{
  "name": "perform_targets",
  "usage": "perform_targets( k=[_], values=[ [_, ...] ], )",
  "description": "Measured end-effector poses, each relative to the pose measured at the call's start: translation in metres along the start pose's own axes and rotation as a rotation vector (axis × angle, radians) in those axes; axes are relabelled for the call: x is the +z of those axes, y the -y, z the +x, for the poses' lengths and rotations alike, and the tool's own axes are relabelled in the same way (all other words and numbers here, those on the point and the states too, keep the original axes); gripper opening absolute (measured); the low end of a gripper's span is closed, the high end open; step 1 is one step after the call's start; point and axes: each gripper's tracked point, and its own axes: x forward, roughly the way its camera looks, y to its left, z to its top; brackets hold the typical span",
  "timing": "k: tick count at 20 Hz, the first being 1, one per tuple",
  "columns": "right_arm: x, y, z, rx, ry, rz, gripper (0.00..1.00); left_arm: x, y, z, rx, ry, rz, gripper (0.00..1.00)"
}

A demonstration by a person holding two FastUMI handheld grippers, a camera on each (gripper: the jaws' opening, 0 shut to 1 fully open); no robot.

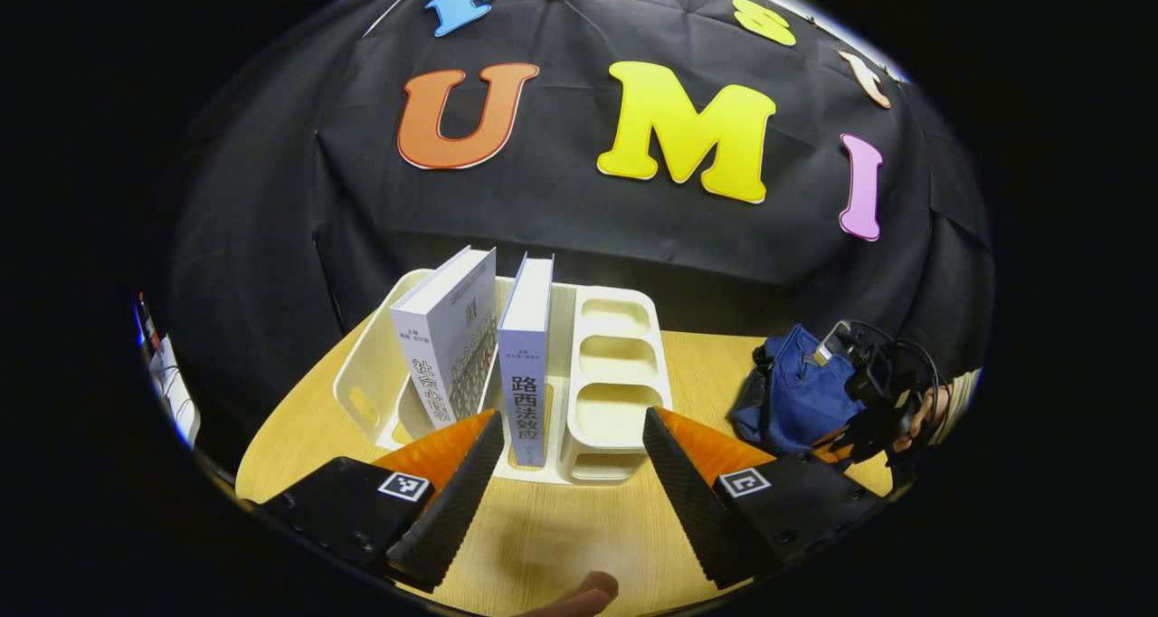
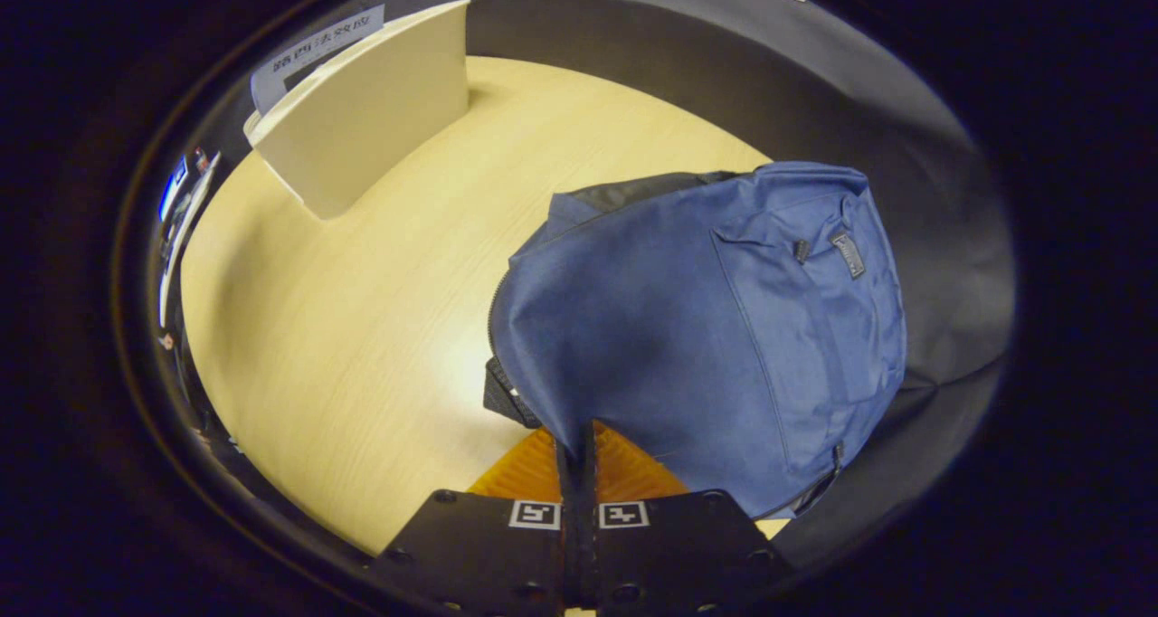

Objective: Open the schoolbag, grab two books from the bookshelf and put them into the schoolbag.

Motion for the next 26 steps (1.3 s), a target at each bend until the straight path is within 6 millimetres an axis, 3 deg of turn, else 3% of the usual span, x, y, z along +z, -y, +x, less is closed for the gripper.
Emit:
perform_targets(
  k=[5, 11, 16, 22, 26],
  values=[
    [0.009, -0.001, -0.036, 0.012, 0.067, 0.008, 0.0, 0.002, -0.004, -0.01, 0.002, 0.021, -0.01, 1.0],
    [0.028, 0.038, -0.082, -0.073, 0.152, 0.027, 0.0, 0.007, -0.009, -0.022, 0.003, 0.035, -0.017, 1.0],
    [0.047, 0.069, -0.114, -0.161, 0.235, 0.055, 0.0, 0.032, -0.023, -0.025, 0.027, 0.065, -0.01, 1.0],
    [0.061, 0.096, -0.13, -0.196, 0.272, 0.066, 0.0, 0.067, -0.038, -0.014, 0.036, 0.086, -0.028, 0.95],
    [0.069, 0.103, -0.134, -0.201, 0.287, 0.066, 0.01, 0.079, -0.033, 0.002, 0.006, 0.064, -0.039, 0.95]
  ],
)
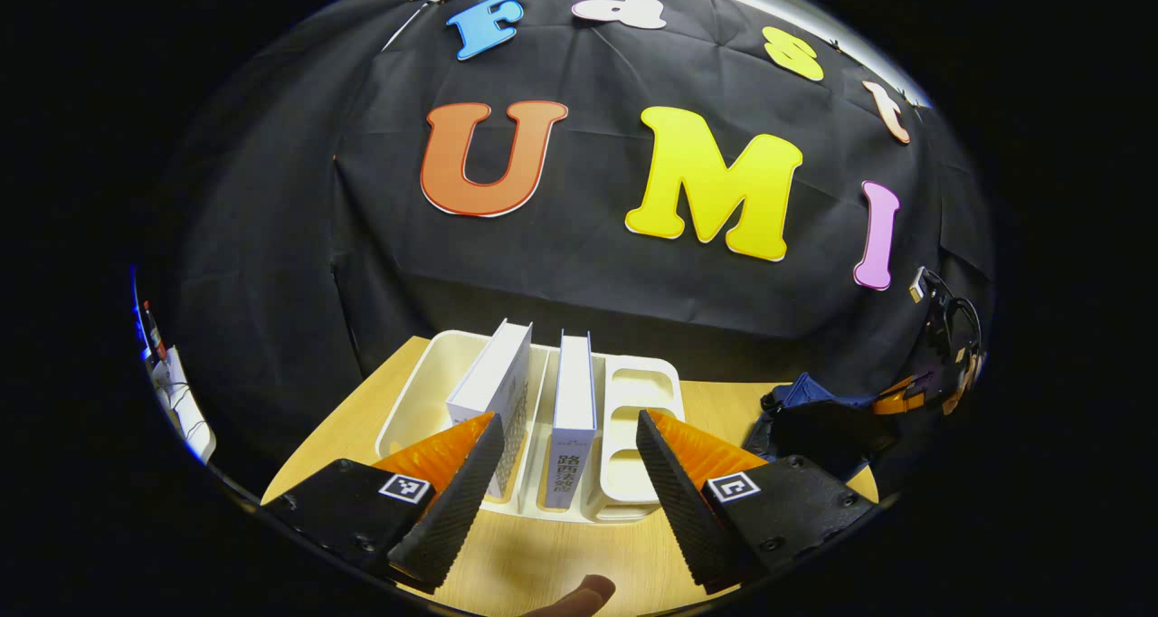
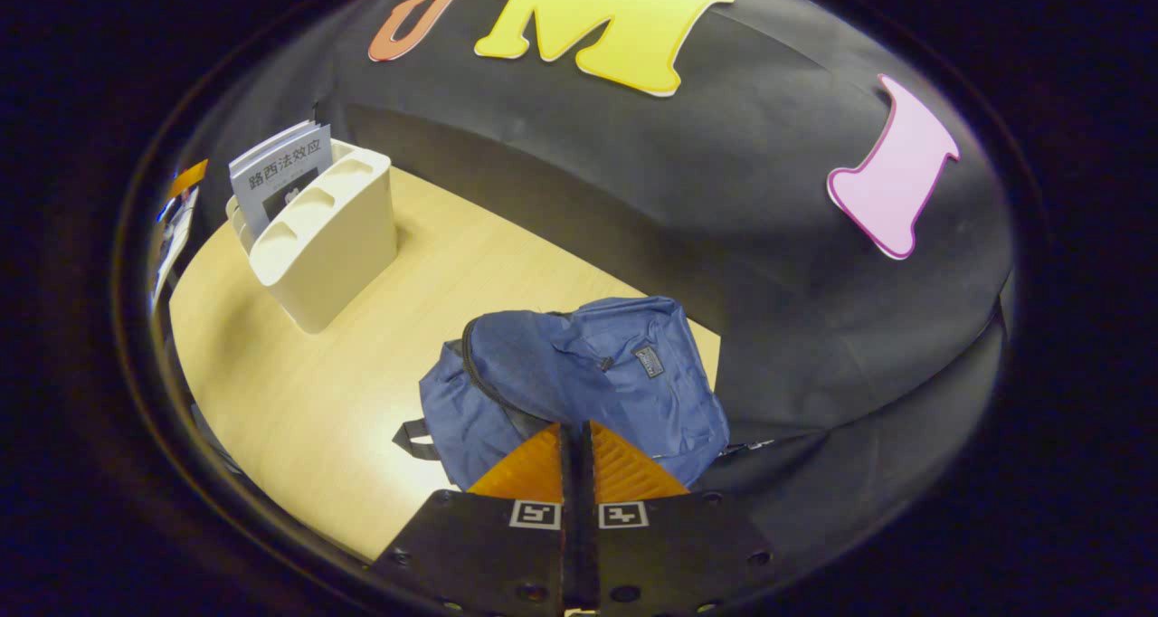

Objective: Open the schoolbag, grab two books from the bookshelf and put them into the schoolbag.

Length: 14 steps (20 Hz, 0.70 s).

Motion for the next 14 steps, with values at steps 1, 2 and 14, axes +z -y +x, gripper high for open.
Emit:
perform_targets(
  k=[1, 2, 14],
  values=[
    [0.0, -0.001, 0.001, 0.004, -0.002, -0.003, 0.0, 0.0, 0.003, 0.007, -0.01, -0.025, -0.002, 0.95],
    [-0.001, 0.0, 0.002, 0.005, -0.004, -0.005, 0.01, 0.001, 0.006, 0.011, -0.025, -0.04, -0.004, 0.96],
    [-0.006, -0.007, 0.012, 0.038, -0.033, -0.018, 0.01, -0.04, 0.001, 0.123, -0.006, -0.587, 0.078, 0.9]
  ],
)
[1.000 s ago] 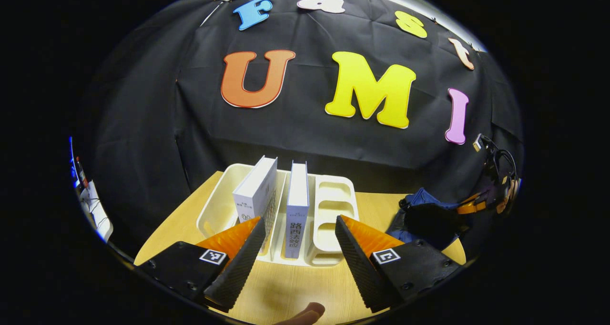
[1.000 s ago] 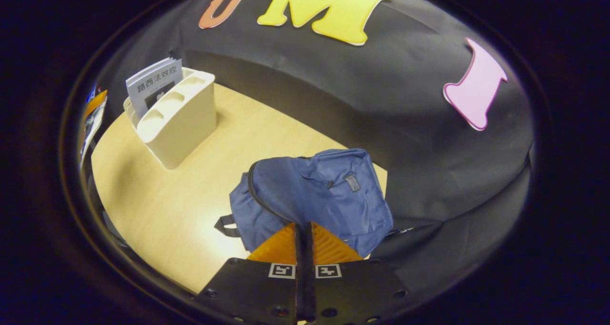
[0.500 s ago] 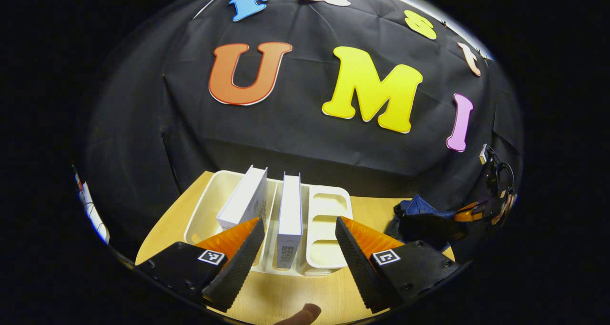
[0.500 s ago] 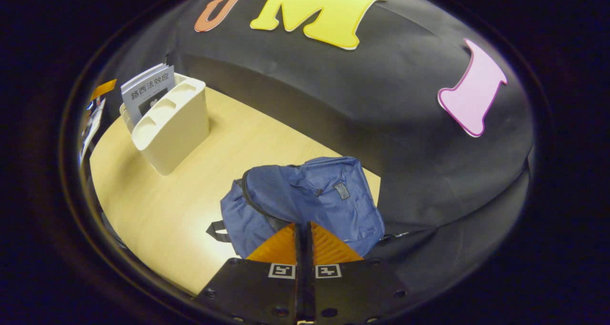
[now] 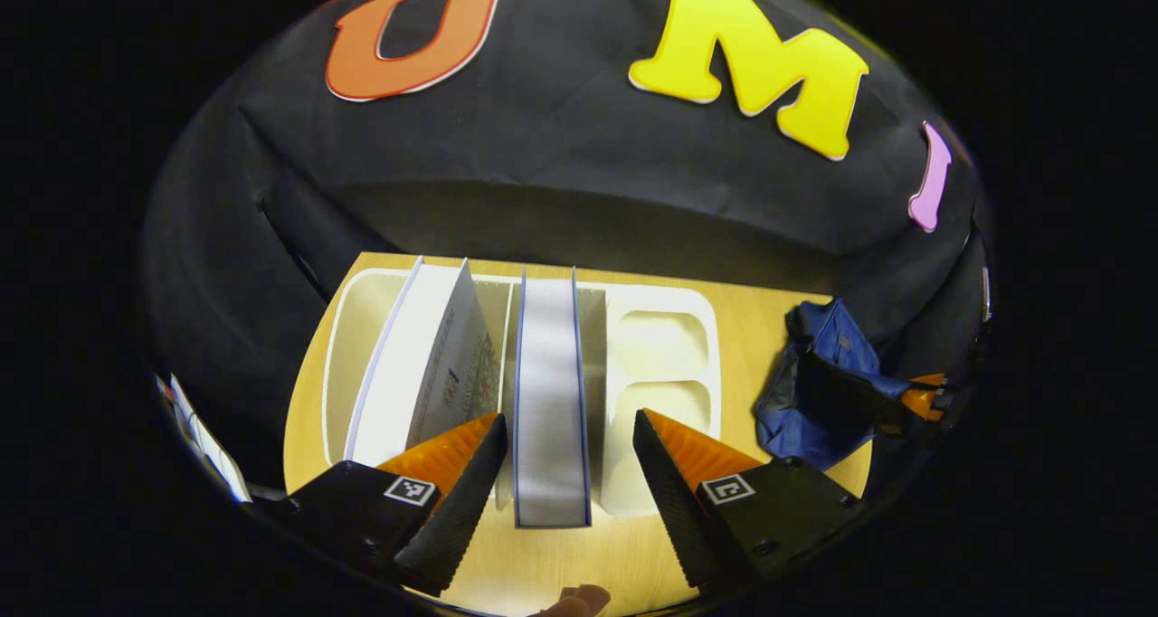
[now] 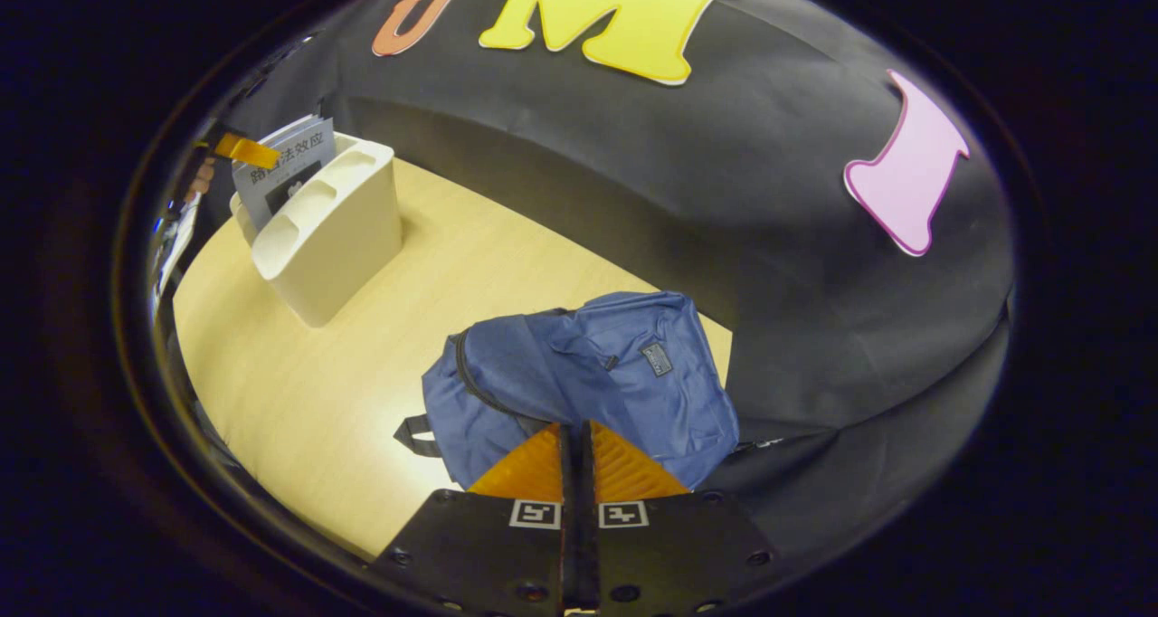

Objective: Open the schoolbag, grab two books from the bookshelf and put them into the schoolbag.

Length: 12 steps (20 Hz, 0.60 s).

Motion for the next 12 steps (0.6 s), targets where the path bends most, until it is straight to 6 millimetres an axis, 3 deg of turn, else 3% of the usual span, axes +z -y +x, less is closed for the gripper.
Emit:
perform_targets(
  k=[3, 7, 8, 9, 10, 12],
  values=[
    [-0.003, -0.004, 0.002, 0.007, -0.005, -0.007, 0.01, -0.004, -0.008, 0.018, 0.038, -0.198, -0.008, 0.89],
    [-0.006, -0.006, 0.005, 0.006, -0.014, -0.008, 0.01, -0.01, -0.024, 0.029, 0.101, -0.338, 0.061, 0.81],
    [-0.006, -0.008, 0.005, 0.01, -0.016, -0.011, 0.01, -0.011, -0.023, 0.032, 0.09, -0.353, 0.061, 0.72],
    [-0.007, -0.009, 0.006, 0.011, -0.016, -0.014, 0.01, -0.012, -0.015, 0.029, 0.07, -0.376, 0.054, 0.55],
    [-0.006, -0.01, 0.005, 0.01, -0.013, -0.019, 0.01, -0.015, -0.011, 0.026, 0.061, -0.392, 0.056, 0.49],
    [-0.008, -0.011, 0.006, 0.013, -0.014, -0.013, 0.01, -0.016, -0.008, 0.023, 0.055, -0.392, 0.063, 0.48]
  ],
)
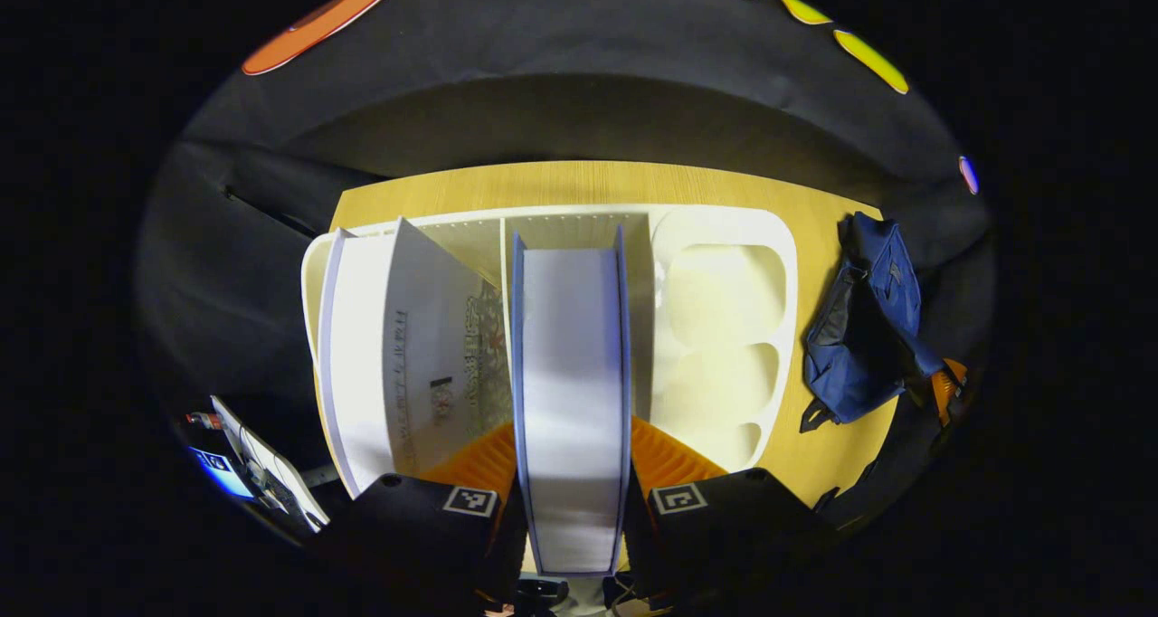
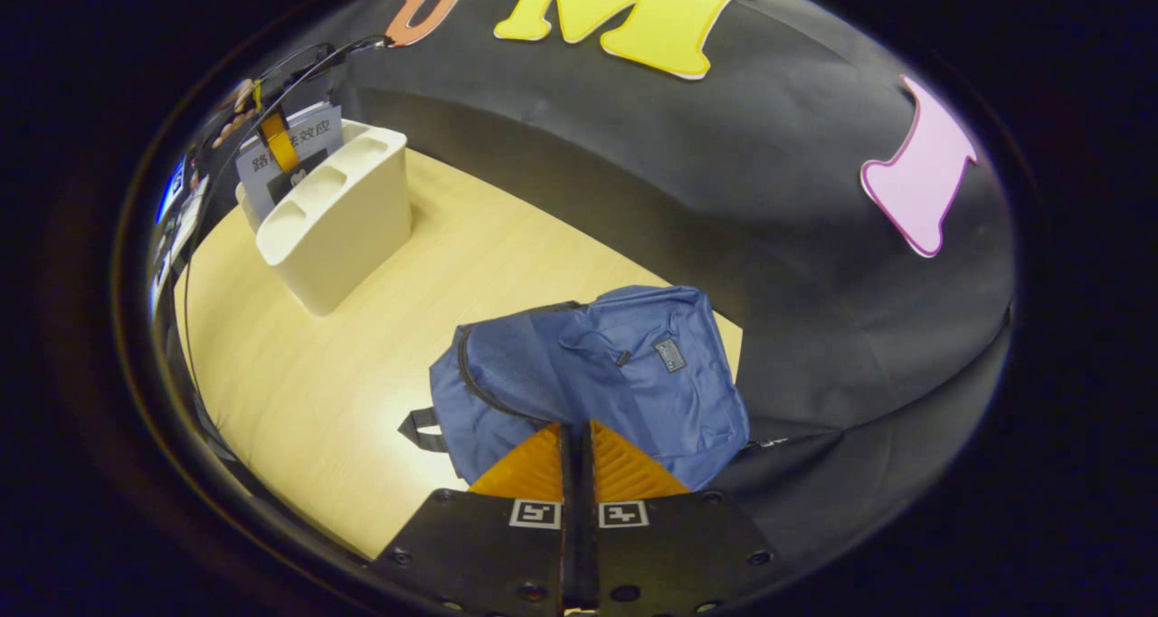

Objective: Open the schoolbag, grab two books from the bookshelf and put them into the schoolbag.

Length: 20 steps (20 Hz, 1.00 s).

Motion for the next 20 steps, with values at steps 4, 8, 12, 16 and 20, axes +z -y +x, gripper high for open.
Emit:
perform_targets(
  k=[4, 8, 12, 16, 20],
  values=[
    [-0.003, 0.0, -0.001, 0.003, 0.002, 0.011, 0.01, 0.004, 0.0, -0.017, -0.005, 0.049, 0.025, 0.45],
    [-0.004, 0.0, -0.002, 0.004, 0.006, 0.01, 0.01, -0.003, -0.004, -0.056, 0.005, 0.142, 0.043, 0.43],
    [-0.006, -0.002, -0.004, 0.008, 0.006, 0.01, 0.01, -0.021, -0.007, -0.115, -0.035, 0.264, -0.017, 0.43],
    [-0.012, -0.006, -0.002, 0.016, -0.003, -0.004, 0.01, -0.042, 0.001, -0.175, -0.137, 0.393, -0.13, 0.43],
    [-0.012, -0.006, -0.001, 0.024, -0.001, -0.011, 0.01, -0.063, 0.018, -0.211, -0.252, 0.504, -0.226, 0.43]
  ],
)
